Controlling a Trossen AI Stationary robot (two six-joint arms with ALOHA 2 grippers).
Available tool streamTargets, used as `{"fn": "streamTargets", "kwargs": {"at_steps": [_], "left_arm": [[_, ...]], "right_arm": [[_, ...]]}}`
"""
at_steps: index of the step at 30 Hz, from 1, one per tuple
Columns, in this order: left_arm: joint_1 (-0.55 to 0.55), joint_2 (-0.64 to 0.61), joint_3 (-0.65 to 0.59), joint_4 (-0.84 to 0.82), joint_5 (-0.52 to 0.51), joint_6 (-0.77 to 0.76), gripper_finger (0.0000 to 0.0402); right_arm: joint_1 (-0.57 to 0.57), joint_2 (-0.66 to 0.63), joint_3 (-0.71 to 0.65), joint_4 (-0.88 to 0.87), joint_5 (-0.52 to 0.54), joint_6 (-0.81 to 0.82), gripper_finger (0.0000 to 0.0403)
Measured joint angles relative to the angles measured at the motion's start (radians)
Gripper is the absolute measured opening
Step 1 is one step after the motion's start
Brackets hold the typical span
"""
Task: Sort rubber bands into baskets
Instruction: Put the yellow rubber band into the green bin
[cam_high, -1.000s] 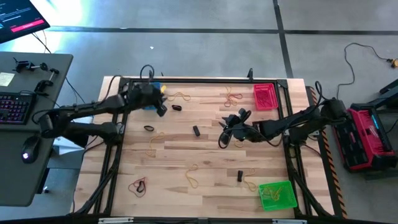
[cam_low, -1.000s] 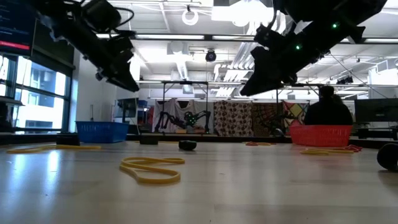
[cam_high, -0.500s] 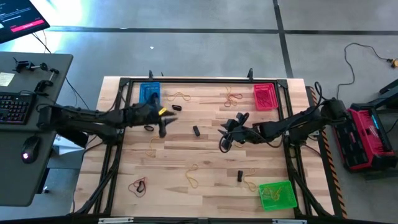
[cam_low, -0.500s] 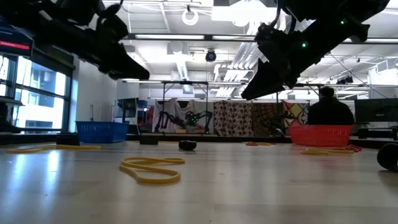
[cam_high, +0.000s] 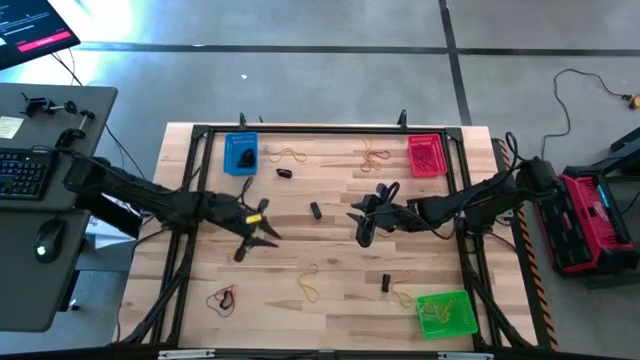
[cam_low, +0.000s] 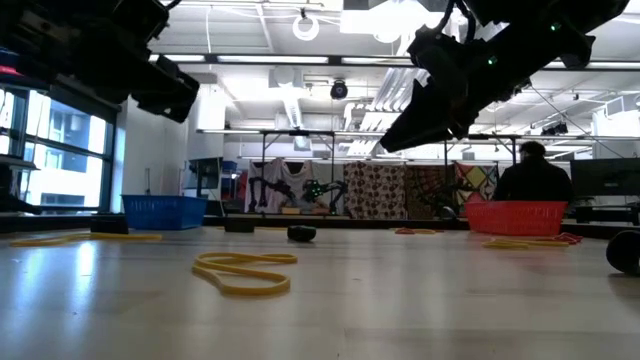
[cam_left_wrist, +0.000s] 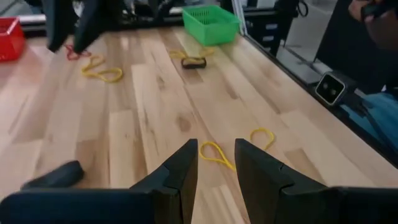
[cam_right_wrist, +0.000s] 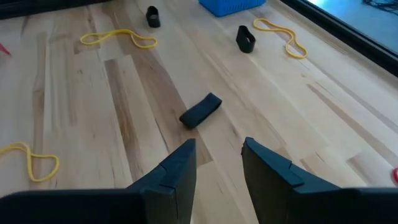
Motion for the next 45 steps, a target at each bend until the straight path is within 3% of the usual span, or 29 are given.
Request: {"fn": "streamTargets", "kwargs": {"at_steps": [9,18,30,45], "left_arm": [[-0.123,0.222,0.109,-0.003,-0.084,-0.053,0.0111],[-0.188,0.452,0.253,-0.038,-0.207,-0.071,0.0177],[-0.201,0.627,0.320,-0.036,-0.231,-0.130,0.0256],[-0.231,0.777,0.399,-0.032,-0.219,-0.124,0.0267]], "right_arm": [[0.001,0.000,0.000,0.008,0.001,0.006,0.0119],[0.001,0.000,0.000,0.016,0.001,0.006,0.0119],[0.001,0.000,0.000,0.019,0.002,0.037,0.0119],[0.001,0.000,0.000,0.030,0.002,0.034,0.0119]]}}
